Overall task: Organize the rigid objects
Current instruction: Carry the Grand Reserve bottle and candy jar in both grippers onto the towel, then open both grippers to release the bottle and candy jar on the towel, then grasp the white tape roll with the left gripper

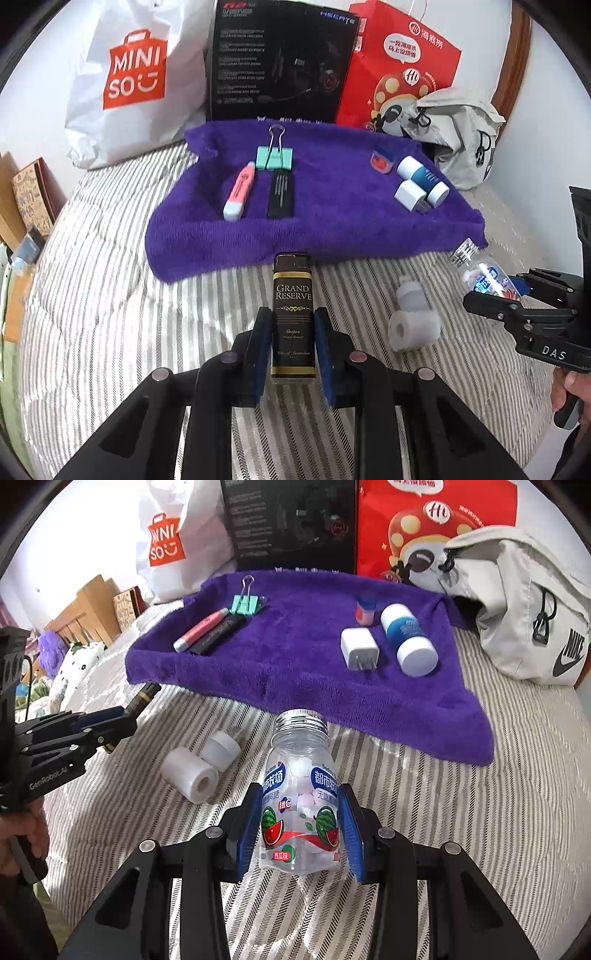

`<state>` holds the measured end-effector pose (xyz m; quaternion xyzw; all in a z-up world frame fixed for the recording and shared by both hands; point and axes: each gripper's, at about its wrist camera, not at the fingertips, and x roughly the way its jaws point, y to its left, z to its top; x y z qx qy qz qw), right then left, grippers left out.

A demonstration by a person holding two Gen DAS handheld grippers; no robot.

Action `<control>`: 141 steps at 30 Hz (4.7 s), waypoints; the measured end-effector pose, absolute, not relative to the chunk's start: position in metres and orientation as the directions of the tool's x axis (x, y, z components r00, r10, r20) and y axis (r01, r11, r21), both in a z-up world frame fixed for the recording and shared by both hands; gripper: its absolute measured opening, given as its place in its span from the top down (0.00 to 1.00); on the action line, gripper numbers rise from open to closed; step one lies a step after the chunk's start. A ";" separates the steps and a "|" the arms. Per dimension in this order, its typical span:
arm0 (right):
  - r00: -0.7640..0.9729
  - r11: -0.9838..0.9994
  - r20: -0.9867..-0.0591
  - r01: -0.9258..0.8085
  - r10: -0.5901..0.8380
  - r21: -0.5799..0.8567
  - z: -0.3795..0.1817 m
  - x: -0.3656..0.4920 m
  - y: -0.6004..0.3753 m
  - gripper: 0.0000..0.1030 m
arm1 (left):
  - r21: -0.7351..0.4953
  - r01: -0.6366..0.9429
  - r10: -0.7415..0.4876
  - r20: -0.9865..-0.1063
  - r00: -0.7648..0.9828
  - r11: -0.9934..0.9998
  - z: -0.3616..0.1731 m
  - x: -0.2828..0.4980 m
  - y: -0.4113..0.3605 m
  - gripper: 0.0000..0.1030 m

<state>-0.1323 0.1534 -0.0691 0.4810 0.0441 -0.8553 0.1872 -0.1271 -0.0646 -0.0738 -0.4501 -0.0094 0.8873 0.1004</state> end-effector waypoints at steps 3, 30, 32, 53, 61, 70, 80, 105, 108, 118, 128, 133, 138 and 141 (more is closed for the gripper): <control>-0.474 -0.922 -0.830 0.370 -0.294 0.116 -0.059 -0.134 0.155 0.60 | -0.100 -0.182 0.190 -0.789 -0.584 -0.978 -0.063 -0.132 -0.060 0.78; -0.436 -0.889 -0.833 0.439 -0.341 0.134 -0.073 -0.280 0.099 0.60 | -0.114 -0.148 0.180 -0.786 -0.592 -0.982 -0.059 -0.201 -0.079 0.78; -0.430 -0.891 -0.843 0.437 -0.325 0.120 -0.080 -0.283 0.094 0.60 | -0.120 -0.144 0.182 -0.788 -0.588 -0.982 -0.060 -0.200 -0.084 0.78; -0.452 -0.881 -0.851 0.473 -0.266 0.023 -0.090 -0.275 0.084 0.56 | -0.122 -0.149 0.187 -0.790 -0.584 -0.981 -0.054 -0.196 -0.089 0.78; -0.474 -0.894 -0.834 0.446 -0.282 0.049 -0.079 -0.265 0.097 0.55 | -0.110 -0.166 0.187 -0.788 -0.587 -0.980 -0.048 -0.195 -0.078 0.78; -0.519 -0.919 -0.811 0.389 -0.271 0.057 -0.049 -0.247 0.131 0.36 | -0.101 -0.198 0.199 -0.792 -0.578 -0.975 -0.047 -0.206 -0.055 0.78; -0.578 -0.958 -0.795 0.286 -0.185 0.015 -0.022 -0.208 0.207 0.10 | -0.094 -0.242 0.215 -0.810 -0.545 -0.966 -0.057 -0.239 -0.018 0.78; -0.503 -0.984 -0.847 0.084 -0.175 0.154 -0.062 -0.134 0.293 0.00 | 0.025 -0.261 0.107 -0.870 -0.480 -0.965 -0.093 -0.256 0.016 0.78; -0.500 -0.985 -0.849 0.077 -0.173 0.155 -0.062 -0.131 0.298 0.00 | 0.034 -0.267 0.102 -0.871 -0.481 -0.963 -0.092 -0.256 0.018 0.78; -0.530 -0.981 -0.826 0.088 -0.192 0.172 -0.045 -0.120 0.301 0.00 | 0.060 -0.273 0.082 -0.873 -0.480 -0.960 -0.091 -0.255 0.020 0.77; -0.521 -0.979 -0.829 0.129 -0.205 0.160 -0.038 -0.106 0.285 0.00 | 0.067 -0.252 0.088 -0.827 -0.555 -0.965 -0.056 -0.227 0.011 0.23; -0.527 -0.971 -0.817 0.166 -0.235 0.172 -0.031 -0.099 0.270 0.00 | 0.062 -0.252 0.094 -0.820 -0.565 -0.966 -0.045 -0.198 0.008 0.08; -0.520 -0.965 -0.816 0.193 -0.252 0.175 -0.031 -0.093 0.257 0.00 | 0.014 -0.272 0.139 -0.833 -0.535 -0.962 -0.056 -0.160 0.013 0.05; -0.513 -0.964 -0.821 0.204 -0.252 0.168 -0.032 -0.087 0.252 0.00 | 0.008 -0.261 0.135 -0.840 -0.526 -0.965 -0.065 -0.146 0.017 0.05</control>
